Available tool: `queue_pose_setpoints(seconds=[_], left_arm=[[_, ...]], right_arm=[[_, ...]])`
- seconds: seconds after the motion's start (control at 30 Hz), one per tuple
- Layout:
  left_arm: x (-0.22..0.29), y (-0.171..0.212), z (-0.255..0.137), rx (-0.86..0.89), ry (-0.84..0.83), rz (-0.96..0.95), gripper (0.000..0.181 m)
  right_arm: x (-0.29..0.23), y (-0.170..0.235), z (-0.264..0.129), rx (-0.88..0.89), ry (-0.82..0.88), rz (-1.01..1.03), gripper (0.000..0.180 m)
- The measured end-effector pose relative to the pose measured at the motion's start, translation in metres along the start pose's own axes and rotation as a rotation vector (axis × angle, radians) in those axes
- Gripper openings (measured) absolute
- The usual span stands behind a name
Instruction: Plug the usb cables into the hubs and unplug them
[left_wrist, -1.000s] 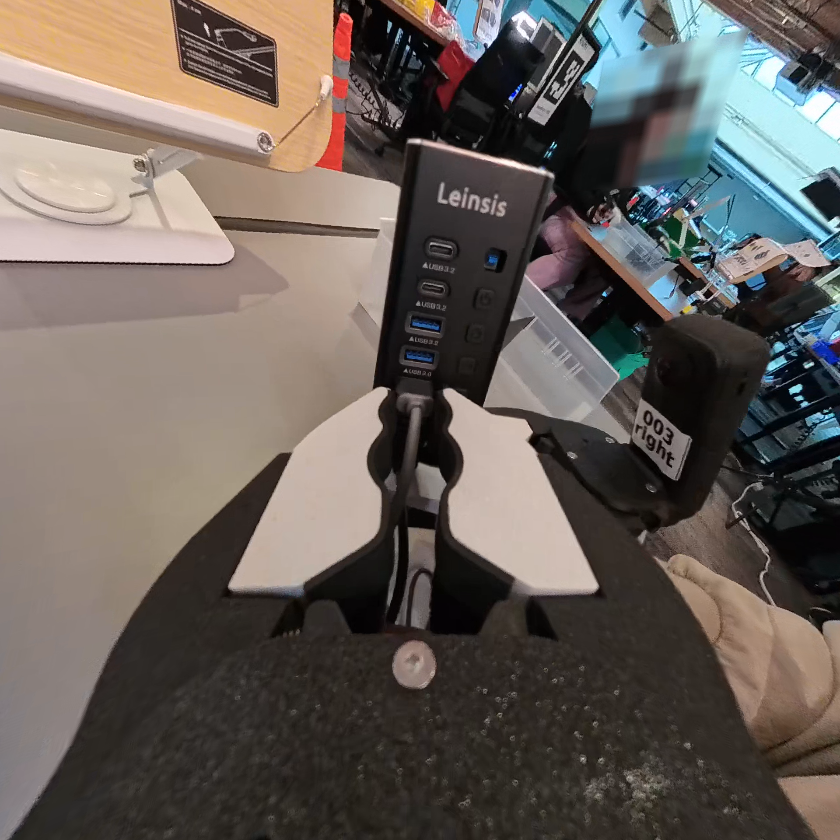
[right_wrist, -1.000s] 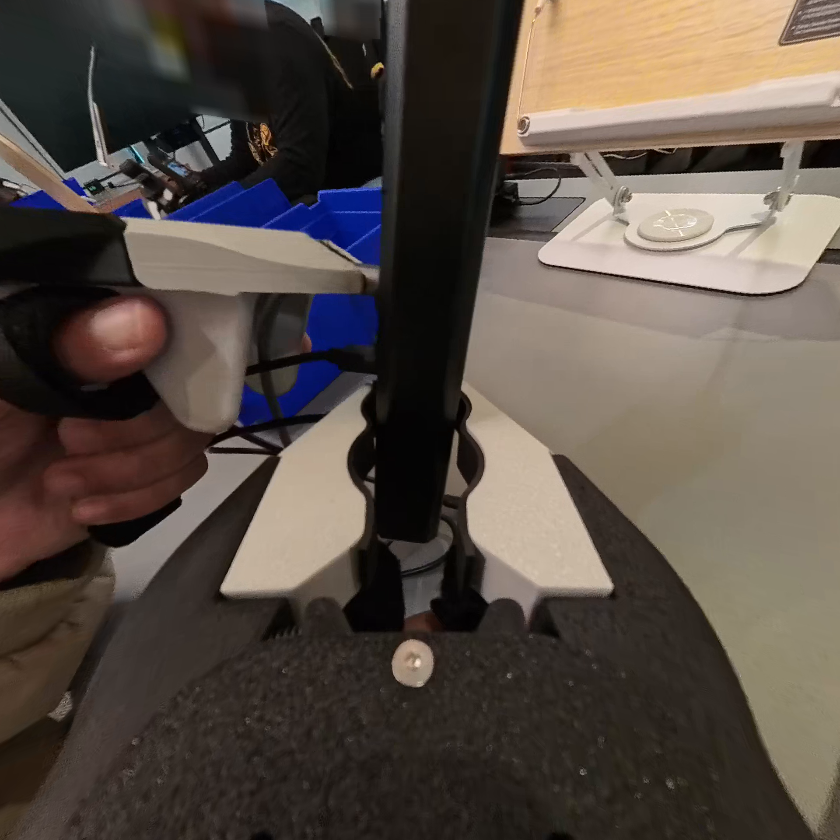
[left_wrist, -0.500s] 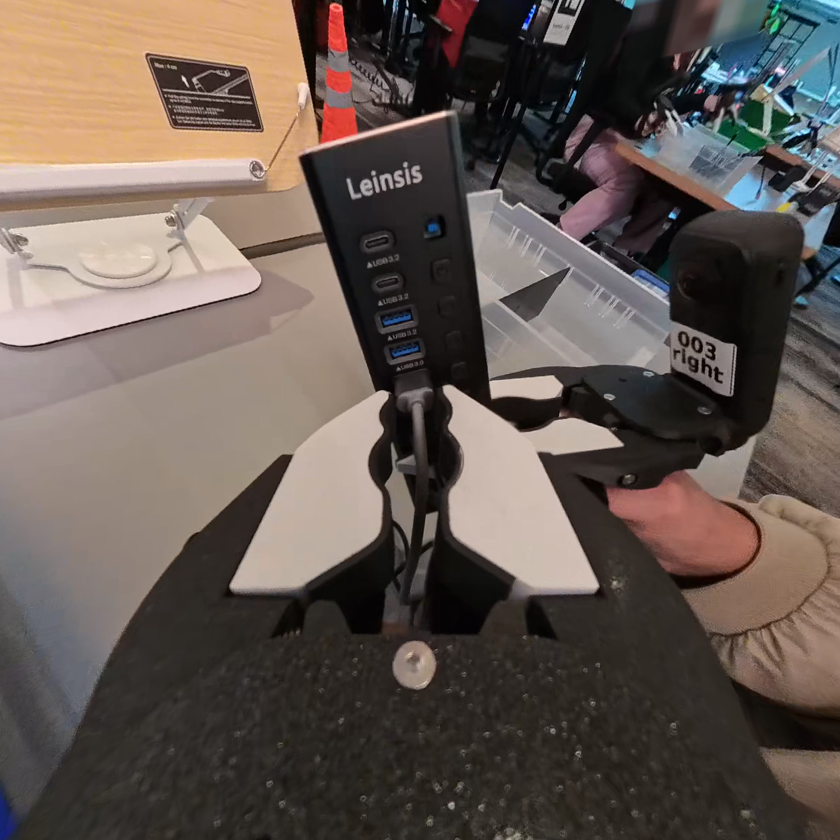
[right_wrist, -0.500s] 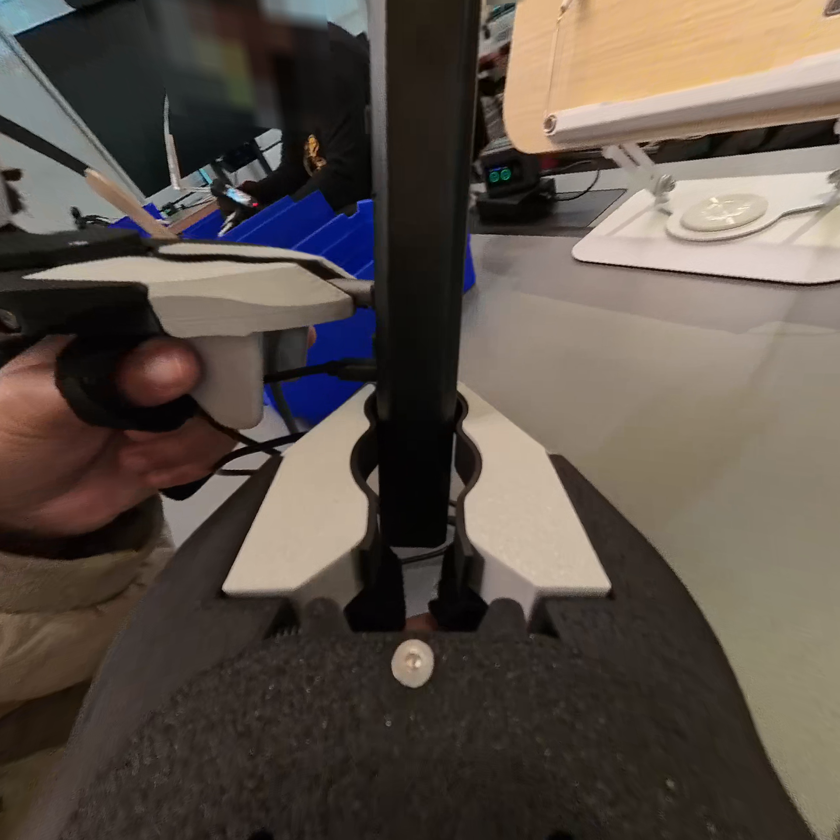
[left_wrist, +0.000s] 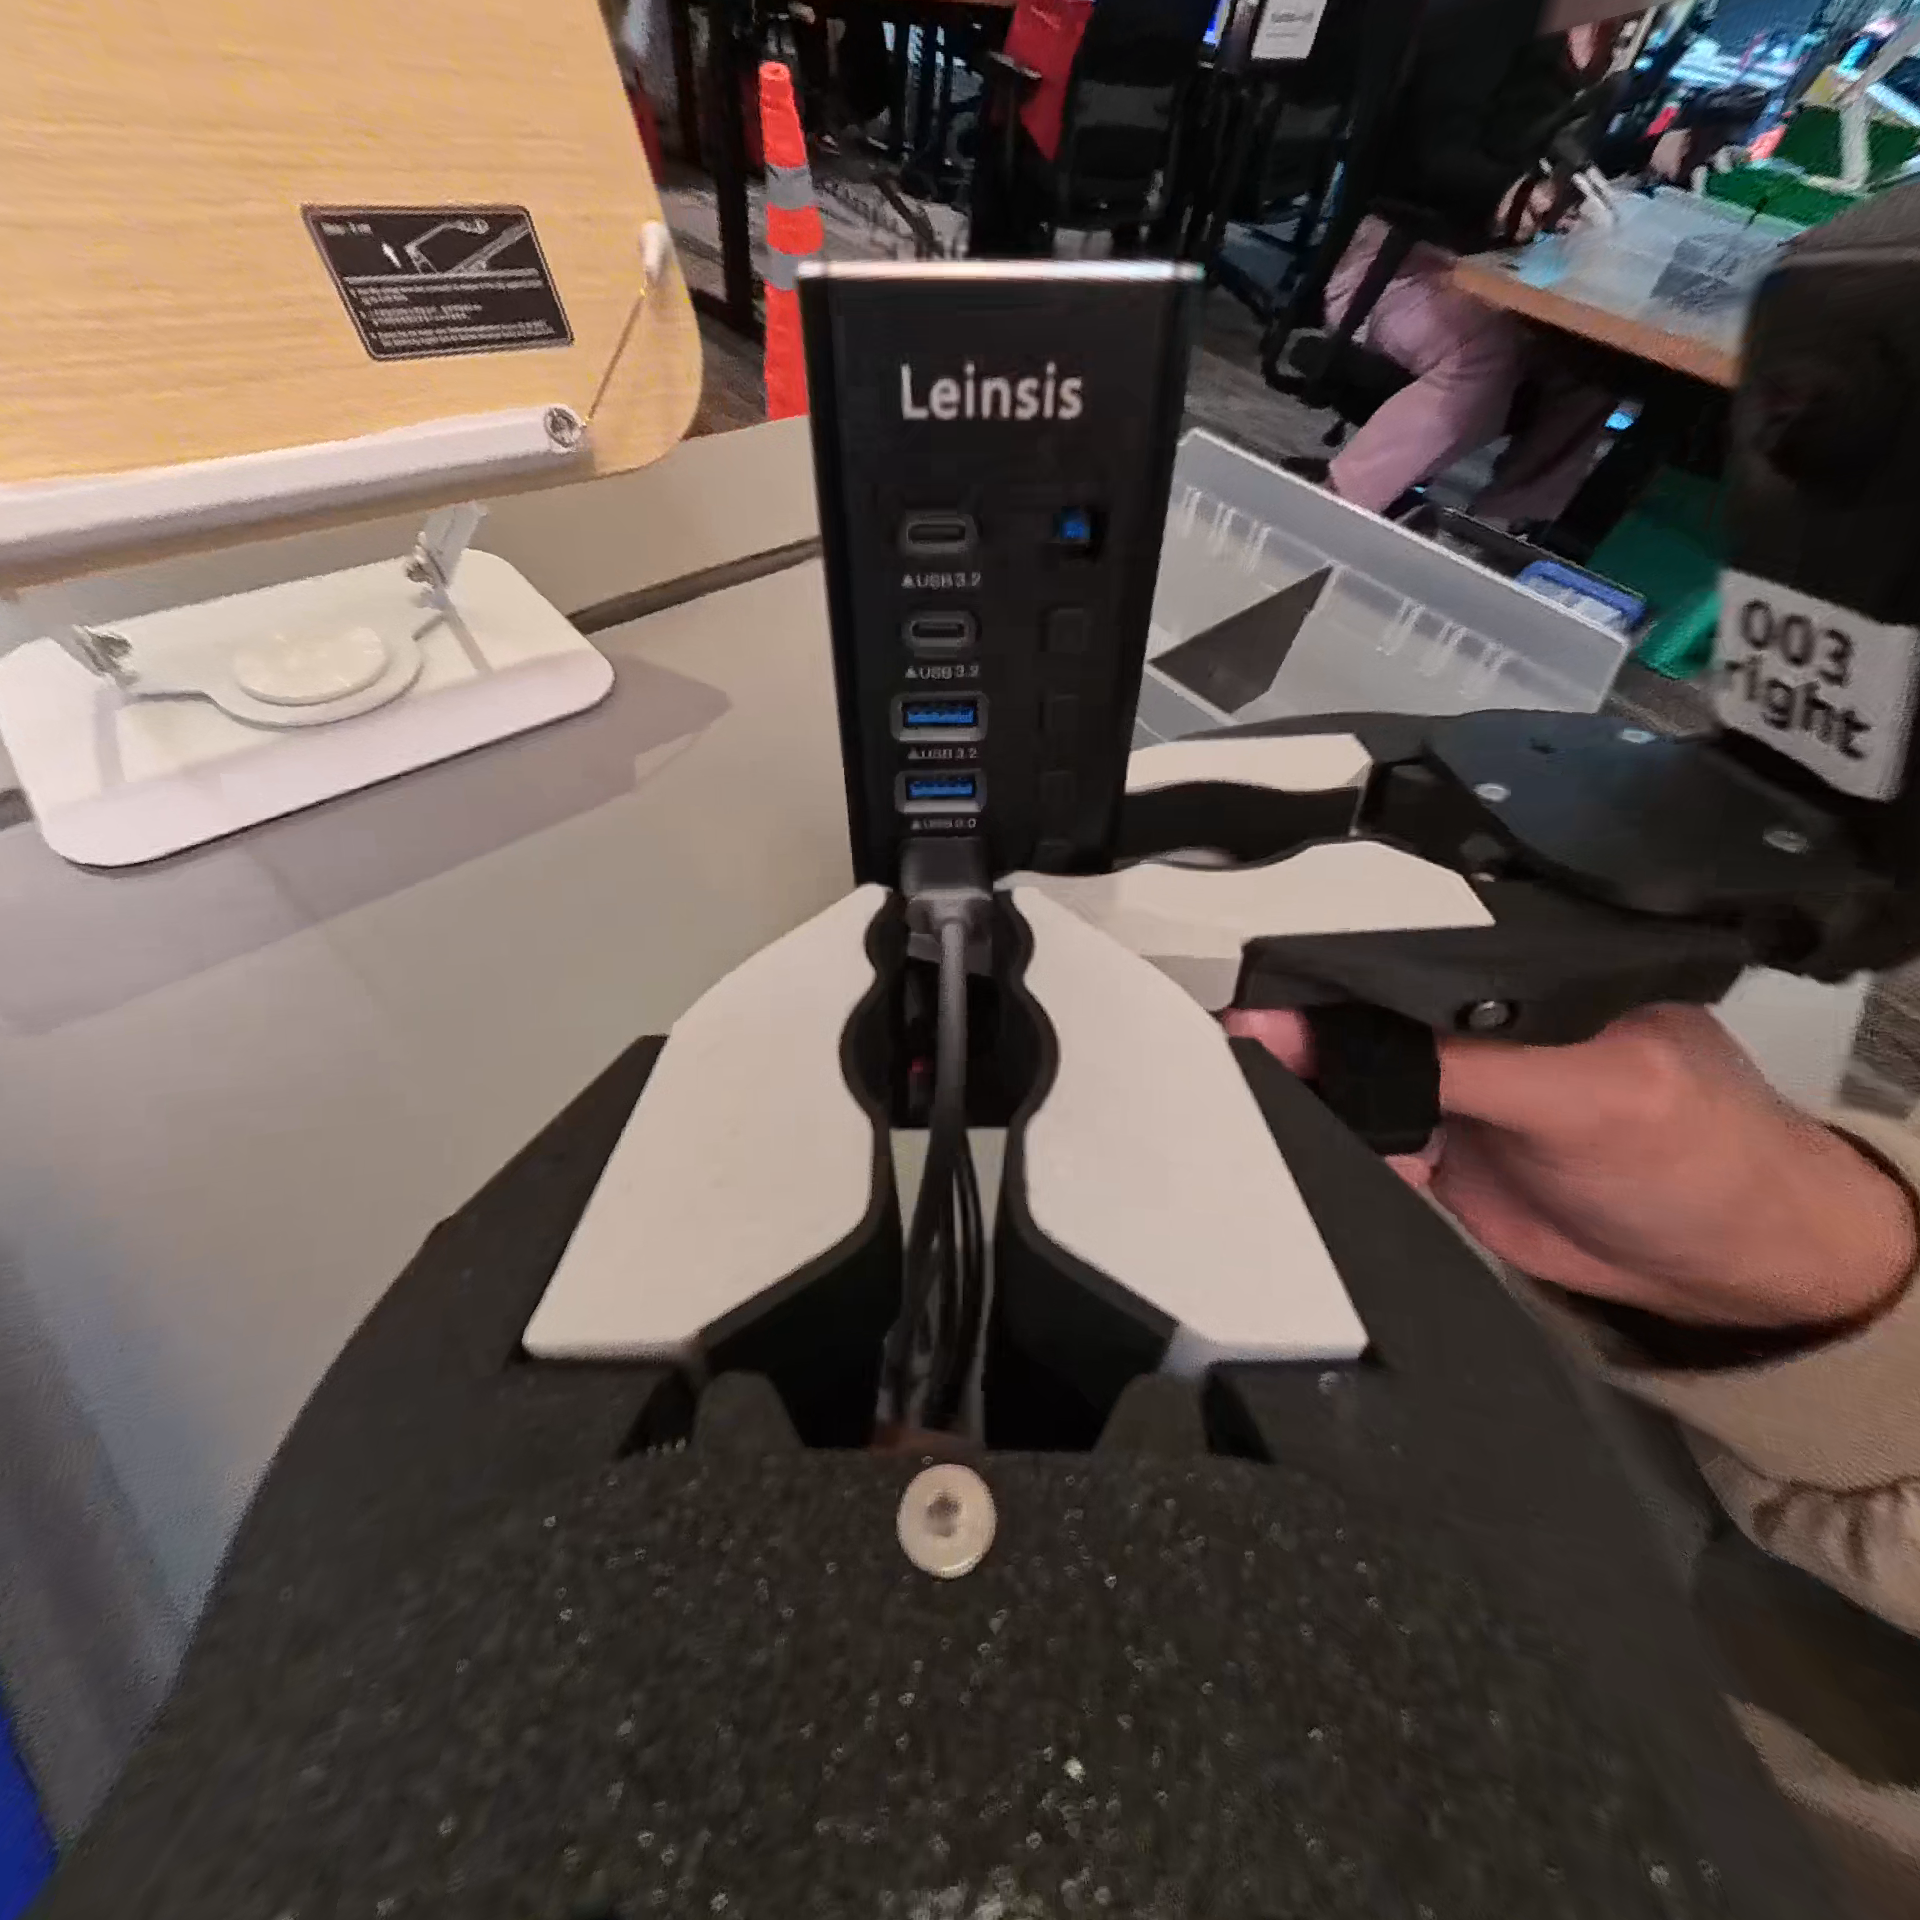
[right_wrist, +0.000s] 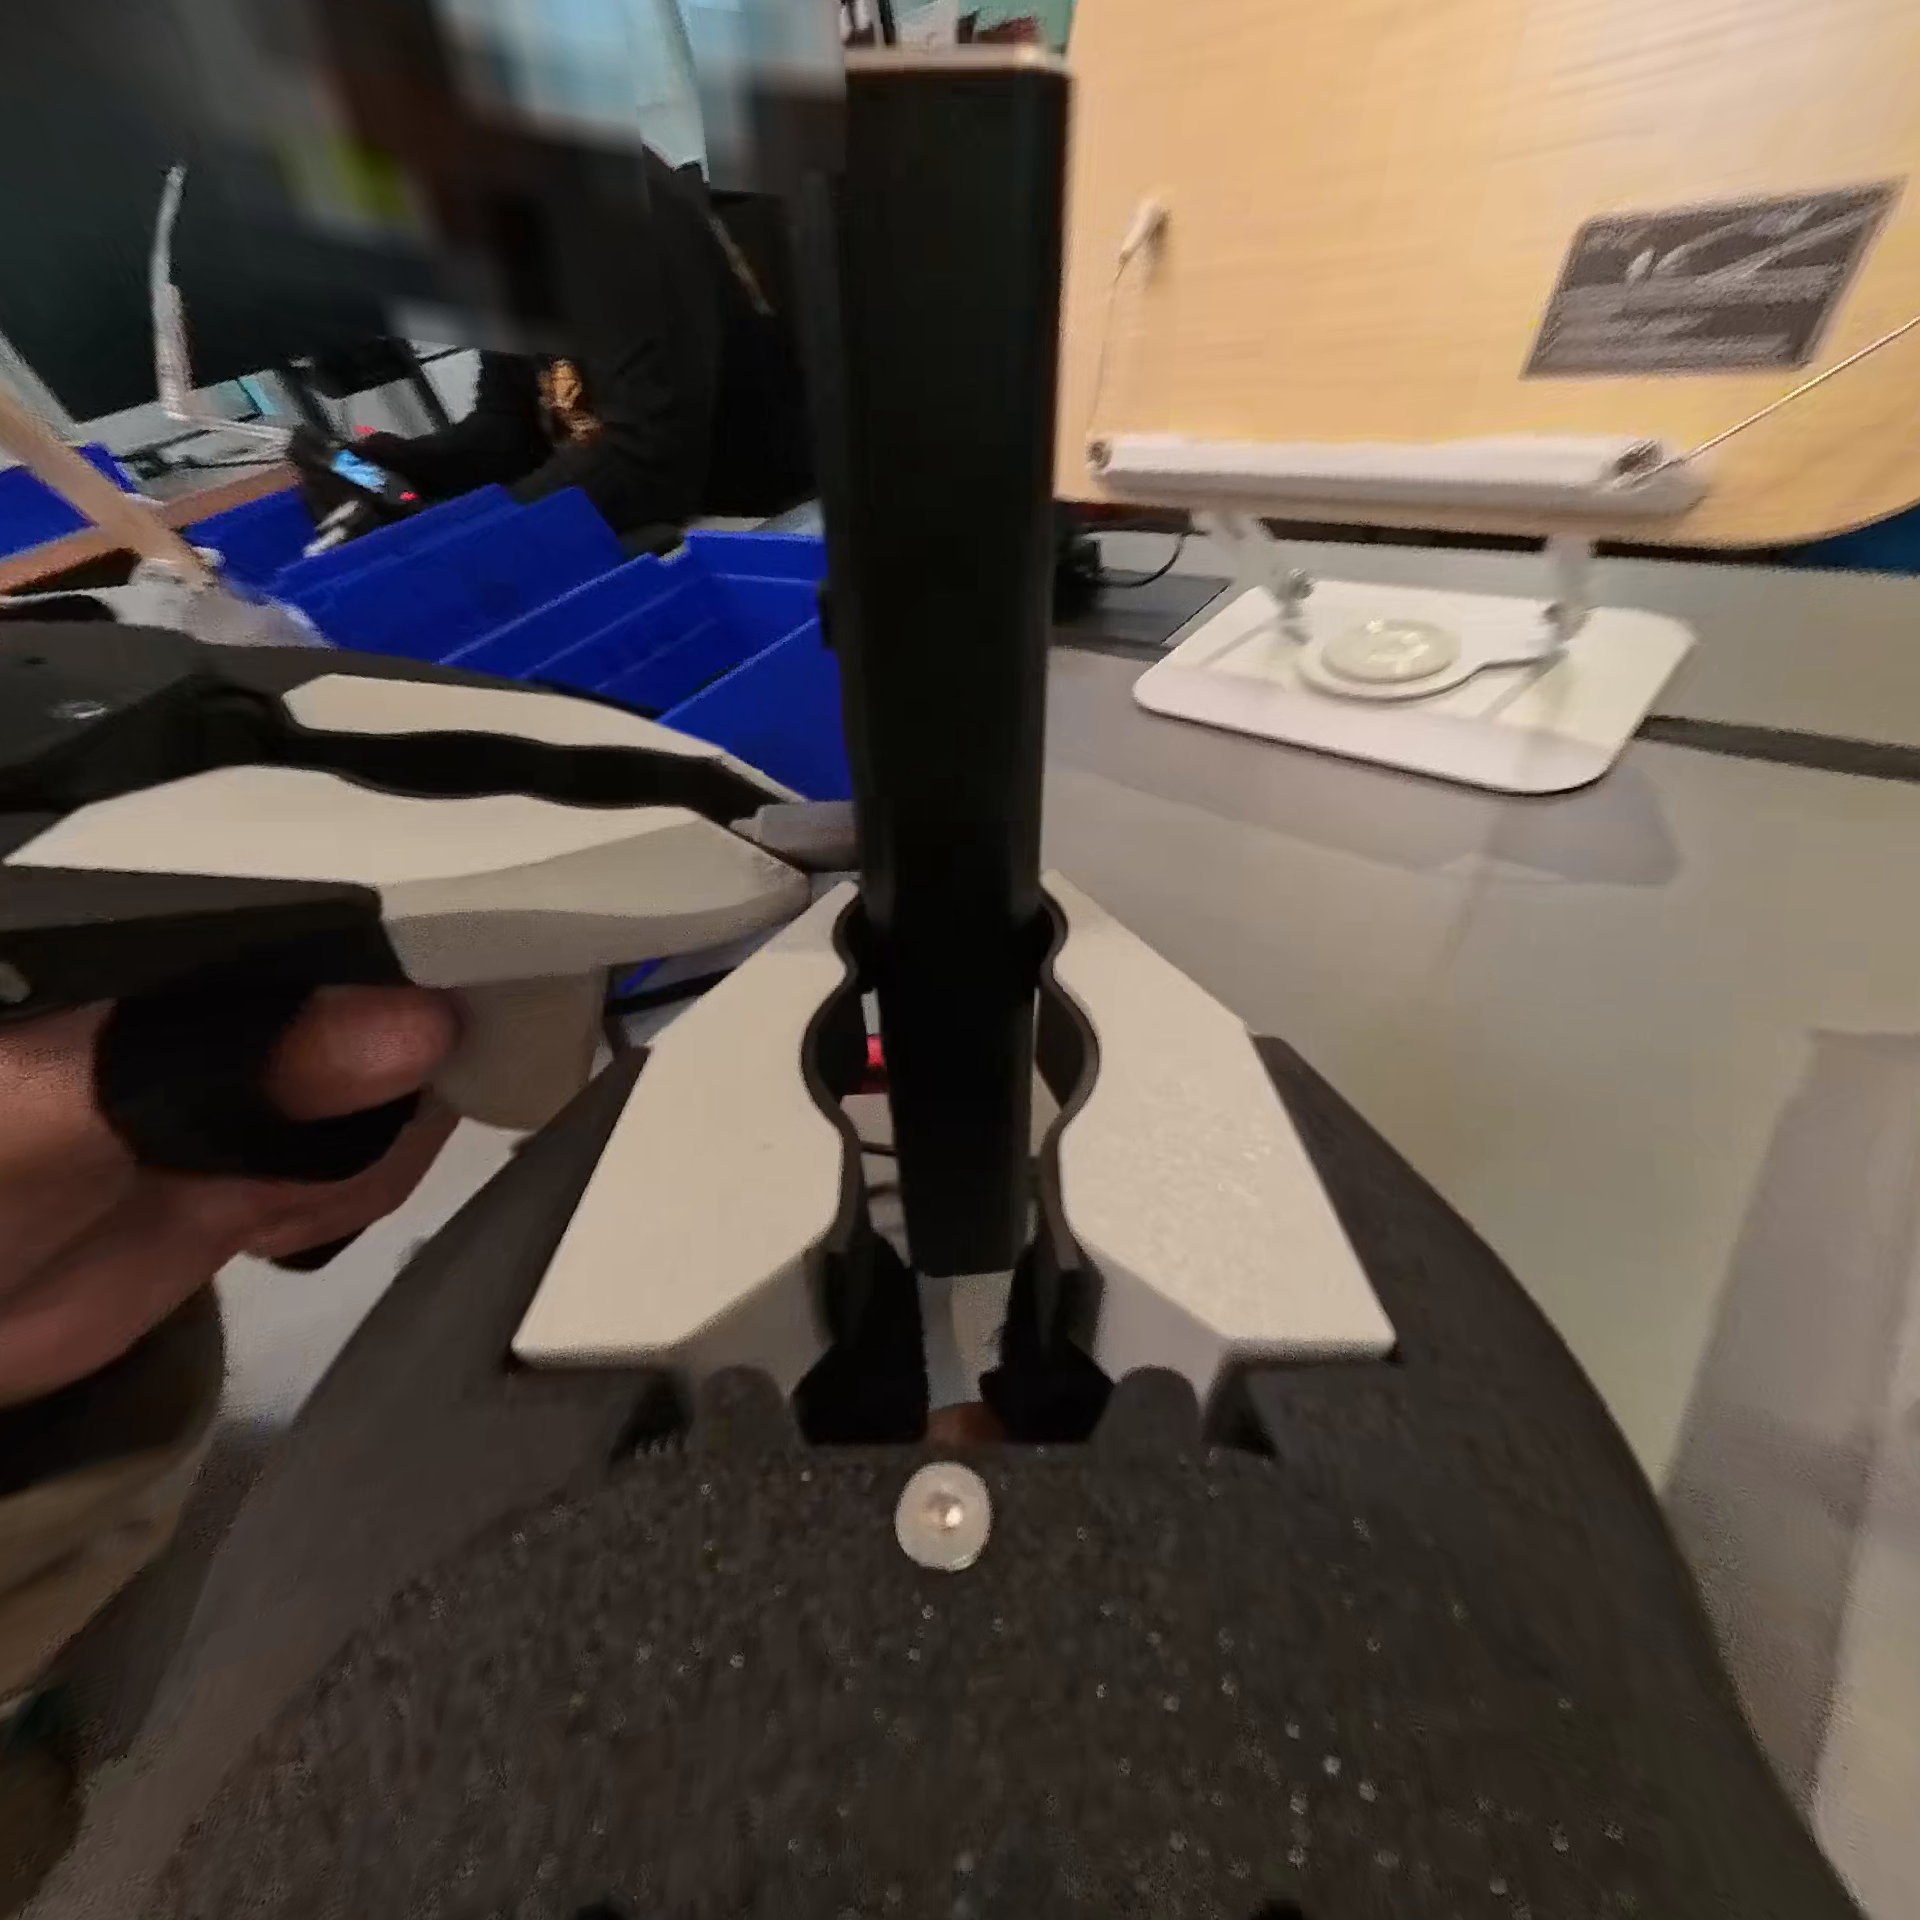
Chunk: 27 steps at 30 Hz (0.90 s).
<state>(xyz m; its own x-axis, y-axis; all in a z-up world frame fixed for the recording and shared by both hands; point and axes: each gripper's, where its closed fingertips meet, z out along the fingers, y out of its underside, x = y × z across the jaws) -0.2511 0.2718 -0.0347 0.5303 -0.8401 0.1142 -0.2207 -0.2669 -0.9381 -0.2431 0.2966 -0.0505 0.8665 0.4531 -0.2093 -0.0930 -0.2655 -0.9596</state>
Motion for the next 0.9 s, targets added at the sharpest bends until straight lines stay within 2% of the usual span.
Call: queue_pose_setpoints(seconds=[0.03,0.2,0.23,0.27,0.3,0.33,0.4,0.47,0.57,0.67,0.8,0.9], left_arm=[[0.002,-0.003,0.0,0.019,-0.005,0.005,0.015],[0.008,-0.008,-0.002,0.049,-0.023,0.048,0.015],[0.009,-0.009,-0.006,0.065,-0.021,0.06,0.016],[0.011,-0.013,-0.015,0.099,-0.024,0.079,0.016],[0.009,-0.016,-0.026,0.117,-0.052,0.113,0.015],[0.005,-0.017,-0.032,0.112,-0.078,0.158,0.015],[-0.003,-0.018,-0.034,0.095,-0.077,0.189,0.015],[-0.019,-0.014,-0.03,0.074,-0.08,0.147,0.015],[-0.055,0.016,-0.024,-0.099,-0.114,0.103,0.016],[-0.093,0.068,-0.014,-0.327,-0.16,0.066,0.016],[-0.098,0.101,-0.002,-0.429,-0.131,0.015,0.016],[-0.091,0.099,0.003,-0.372,-0.077,-0.02,0.021]], right_arm=[[0.001,-0.004,-0.003,0.026,0.009,-0.009,0.026],[0.0,-0.009,-0.008,0.048,-0.035,0.072,0.027],[0.01,-0.009,-0.009,0.052,0.021,0.088,0.026],[0.046,-0.01,-0.015,0.083,0.163,0.139,0.026],[0.078,-0.009,-0.023,0.096,0.18,0.271,0.026],[0.09,-0.013,-0.03,0.111,0.133,0.348,0.027],[0.063,-0.029,-0.034,0.095,0.114,0.081,0.026],[0.021,-0.039,-0.026,0.1,0.017,0.06,0.026],[0.007,-0.04,-0.018,0.107,0.007,0.043,0.026],[0.012,-0.032,-0.015,0.095,-0.003,0.065,0.026],[0.019,-0.021,-0.013,0.079,-0.005,0.101,0.026],[0.019,-0.012,-0.01,0.072,-0.017,0.101,0.026]])
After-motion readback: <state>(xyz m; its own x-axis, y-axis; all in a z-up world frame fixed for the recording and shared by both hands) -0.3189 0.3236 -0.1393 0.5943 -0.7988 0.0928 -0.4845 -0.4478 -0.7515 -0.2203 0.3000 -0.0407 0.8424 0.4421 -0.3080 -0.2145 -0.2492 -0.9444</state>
